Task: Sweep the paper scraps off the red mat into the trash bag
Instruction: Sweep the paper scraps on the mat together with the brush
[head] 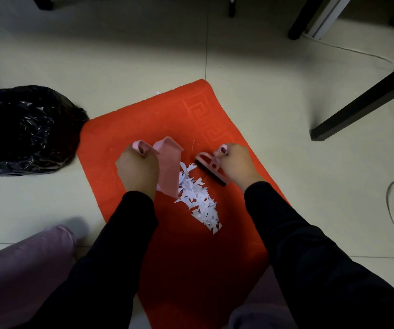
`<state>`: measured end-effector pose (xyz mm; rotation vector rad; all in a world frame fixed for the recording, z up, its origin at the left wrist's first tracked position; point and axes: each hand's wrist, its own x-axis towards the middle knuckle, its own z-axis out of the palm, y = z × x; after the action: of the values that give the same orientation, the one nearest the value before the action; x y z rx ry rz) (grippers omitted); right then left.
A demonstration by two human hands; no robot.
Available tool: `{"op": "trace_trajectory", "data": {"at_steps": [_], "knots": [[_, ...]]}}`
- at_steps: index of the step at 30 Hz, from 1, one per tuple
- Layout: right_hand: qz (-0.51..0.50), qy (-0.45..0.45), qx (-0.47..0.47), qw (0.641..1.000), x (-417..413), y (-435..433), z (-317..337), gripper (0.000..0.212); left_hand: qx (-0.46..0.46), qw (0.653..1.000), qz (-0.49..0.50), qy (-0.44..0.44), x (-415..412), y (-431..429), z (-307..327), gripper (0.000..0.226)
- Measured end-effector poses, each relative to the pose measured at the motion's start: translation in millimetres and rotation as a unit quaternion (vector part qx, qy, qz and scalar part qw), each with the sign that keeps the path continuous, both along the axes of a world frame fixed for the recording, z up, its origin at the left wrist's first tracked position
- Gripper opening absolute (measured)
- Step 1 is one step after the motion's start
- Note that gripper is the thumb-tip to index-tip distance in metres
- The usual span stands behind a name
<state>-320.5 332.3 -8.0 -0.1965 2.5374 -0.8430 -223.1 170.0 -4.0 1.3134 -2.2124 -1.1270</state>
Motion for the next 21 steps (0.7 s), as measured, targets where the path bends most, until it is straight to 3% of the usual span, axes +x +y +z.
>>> {"op": "trace_trajectory", "data": {"at_steps": [7,11,17,21], "knots": [[0.041,0.020,0.009,0.999,-5.9,-16.0,-2.5,0.023,0.001,1.000,0.007,-0.006,-0.6,-8.6,-2.0,0.024],[0.083,-0.027,-0.033,0.996,12.0,-24.0,-5.6,0.022,-0.005,1.000,0.014,-0.007,1.6,-12.7,-4.5,0.024],[0.135,-0.036,0.049,0.989,19.9,-16.8,-8.8,0.023,-0.011,1.000,0.013,-0.012,5.7,-9.9,0.8,0.023],[0.123,-0.027,0.054,0.991,22.6,-5.3,-0.8,0.021,0.000,1.000,0.015,0.003,8.7,-6.0,6.4,0.024]]}}
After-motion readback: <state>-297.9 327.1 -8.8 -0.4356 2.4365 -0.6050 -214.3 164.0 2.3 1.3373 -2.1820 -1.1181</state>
